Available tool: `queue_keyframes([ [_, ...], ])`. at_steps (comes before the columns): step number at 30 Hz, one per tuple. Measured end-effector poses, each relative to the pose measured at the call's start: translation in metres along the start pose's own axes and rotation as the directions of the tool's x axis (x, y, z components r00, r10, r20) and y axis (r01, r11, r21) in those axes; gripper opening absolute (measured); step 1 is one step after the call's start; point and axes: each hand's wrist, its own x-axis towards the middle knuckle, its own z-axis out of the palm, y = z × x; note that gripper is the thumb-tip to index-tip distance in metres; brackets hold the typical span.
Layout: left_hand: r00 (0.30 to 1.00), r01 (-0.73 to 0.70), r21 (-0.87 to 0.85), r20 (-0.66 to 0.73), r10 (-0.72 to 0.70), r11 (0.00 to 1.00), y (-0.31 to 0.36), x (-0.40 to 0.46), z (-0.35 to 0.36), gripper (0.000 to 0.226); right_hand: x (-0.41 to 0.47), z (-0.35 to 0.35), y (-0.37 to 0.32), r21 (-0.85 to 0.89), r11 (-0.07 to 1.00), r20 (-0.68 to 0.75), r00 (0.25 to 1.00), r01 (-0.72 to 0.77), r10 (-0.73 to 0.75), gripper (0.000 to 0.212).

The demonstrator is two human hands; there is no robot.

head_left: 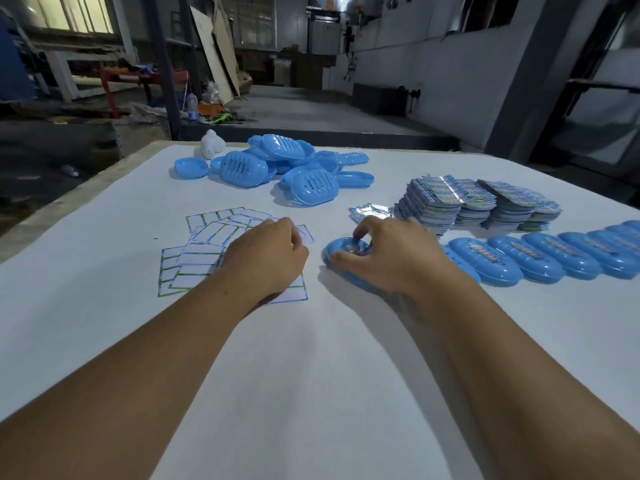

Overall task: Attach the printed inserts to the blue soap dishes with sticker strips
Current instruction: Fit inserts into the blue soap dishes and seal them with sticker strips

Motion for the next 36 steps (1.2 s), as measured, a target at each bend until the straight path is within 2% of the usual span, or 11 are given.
queue_keyframes([
  [3, 1.0, -0.014, 0.015, 0.011, 0.014, 1.0, -0.001, -0.001, 0.001, 0.006, -0.003, -0.006, 0.012, -0.11, 0.99, 0.017, 0.996, -0.084, 0.086, 0.073],
  [5, 1.0, -0.018, 0.003, 0.012, 0.018, 1.0, -0.002, -0.001, 0.0, 0.006, -0.005, -0.009, 0.018, -0.128, 0.983, 0.03, 0.99, -0.129, 0.134, 0.072],
  [9, 1.0, -0.027, -0.001, 0.015, 0.027, 1.0, -0.003, -0.001, 0.001, 0.006, -0.008, -0.012, 0.027, -0.097, 0.981, 0.075, 0.982, -0.167, 0.175, 0.058],
  [12, 1.0, -0.027, -0.001, 0.01, 0.027, 1.0, -0.003, -0.001, 0.001, 0.007, -0.007, -0.013, 0.031, -0.035, 0.978, 0.058, 0.976, -0.207, 0.208, 0.056],
  [16, 1.0, -0.026, -0.011, 0.009, 0.026, 1.0, -0.004, -0.001, 0.001, 0.008, -0.001, -0.014, 0.039, 0.029, 0.974, 0.015, 0.975, -0.224, 0.223, 0.034],
  [18, 1.0, -0.022, -0.014, 0.011, 0.022, 1.0, -0.003, 0.0, 0.0, 0.01, 0.0, -0.014, 0.042, 0.043, 0.972, 0.009, 0.973, -0.232, 0.231, 0.04],
  [22, 1.0, -0.006, -0.043, 0.003, 0.006, 0.999, -0.003, -0.001, -0.001, 0.012, 0.001, -0.014, 0.04, 0.031, 0.987, -0.019, 0.987, -0.161, 0.161, 0.041],
  [25, 1.0, 0.023, -0.077, -0.015, -0.024, 0.997, -0.002, -0.002, -0.002, 0.01, 0.004, -0.01, 0.03, 0.116, 0.99, -0.065, 0.993, -0.086, 0.094, 0.034],
  [28, 0.995, 0.05, -0.154, -0.076, -0.063, 0.987, -0.001, 0.0, -0.004, 0.008, 0.006, -0.003, 0.014, 0.215, 0.976, -0.129, 0.992, 0.027, 0.001, 0.025],
  [32, 0.97, 0.086, -0.295, -0.191, -0.147, 0.952, 0.0, 0.013, -0.008, 0.011, 0.01, 0.004, -0.003, 0.305, 0.937, -0.14, 0.981, 0.172, -0.135, 0.022],
  [36, 0.96, 0.147, -0.316, -0.183, -0.212, 0.937, 0.001, 0.047, -0.007, 0.016, 0.014, 0.008, -0.005, 0.366, 0.907, -0.209, 0.968, 0.21, -0.14, 0.02],
])
